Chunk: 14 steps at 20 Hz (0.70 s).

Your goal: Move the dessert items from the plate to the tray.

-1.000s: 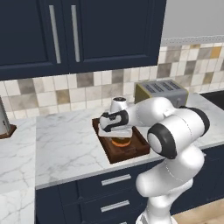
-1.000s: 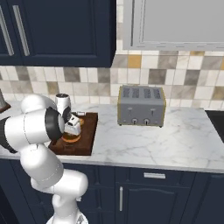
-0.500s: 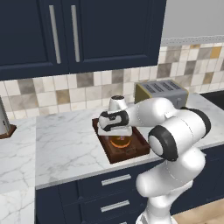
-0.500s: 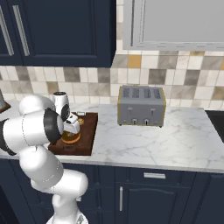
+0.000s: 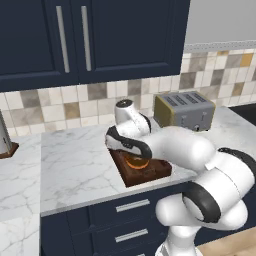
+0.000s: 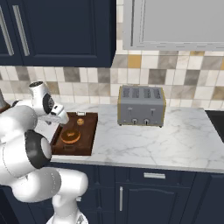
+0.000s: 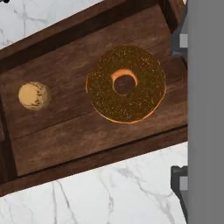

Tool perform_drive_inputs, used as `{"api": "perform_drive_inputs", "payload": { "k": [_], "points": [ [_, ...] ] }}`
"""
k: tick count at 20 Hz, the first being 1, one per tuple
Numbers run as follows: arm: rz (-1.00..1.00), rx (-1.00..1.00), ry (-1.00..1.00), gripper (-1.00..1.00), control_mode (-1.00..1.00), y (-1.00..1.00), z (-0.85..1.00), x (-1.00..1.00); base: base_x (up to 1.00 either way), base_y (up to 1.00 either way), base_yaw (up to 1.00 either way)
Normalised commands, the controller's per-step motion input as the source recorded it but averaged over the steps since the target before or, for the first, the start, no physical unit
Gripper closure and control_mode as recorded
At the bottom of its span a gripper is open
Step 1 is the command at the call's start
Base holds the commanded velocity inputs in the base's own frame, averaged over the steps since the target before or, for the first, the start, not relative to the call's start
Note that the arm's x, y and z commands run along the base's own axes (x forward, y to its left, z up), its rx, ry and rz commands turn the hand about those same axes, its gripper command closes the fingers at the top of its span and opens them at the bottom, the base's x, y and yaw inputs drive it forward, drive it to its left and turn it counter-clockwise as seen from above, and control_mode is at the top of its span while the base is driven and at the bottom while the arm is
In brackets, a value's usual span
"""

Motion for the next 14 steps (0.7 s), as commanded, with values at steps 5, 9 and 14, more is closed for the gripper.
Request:
{"api": "perform_drive_inputs", "payload": {
  "k": [5,9,14],
  "points": [
    [0.0,0.0,-0.16,-1.0,-1.0,-0.09,0.7,-1.0,0.0,0.0,0.0],
    [0.16,0.03,-0.01,-1.0,-1.0,-0.68,0.74,-0.99,0.0,0.0,0.0],
    [0.21,0.1,-0.03,-1.0,-1.0,-0.98,0.15,-0.62,0.0,0.0,0.0]
  ]
}}
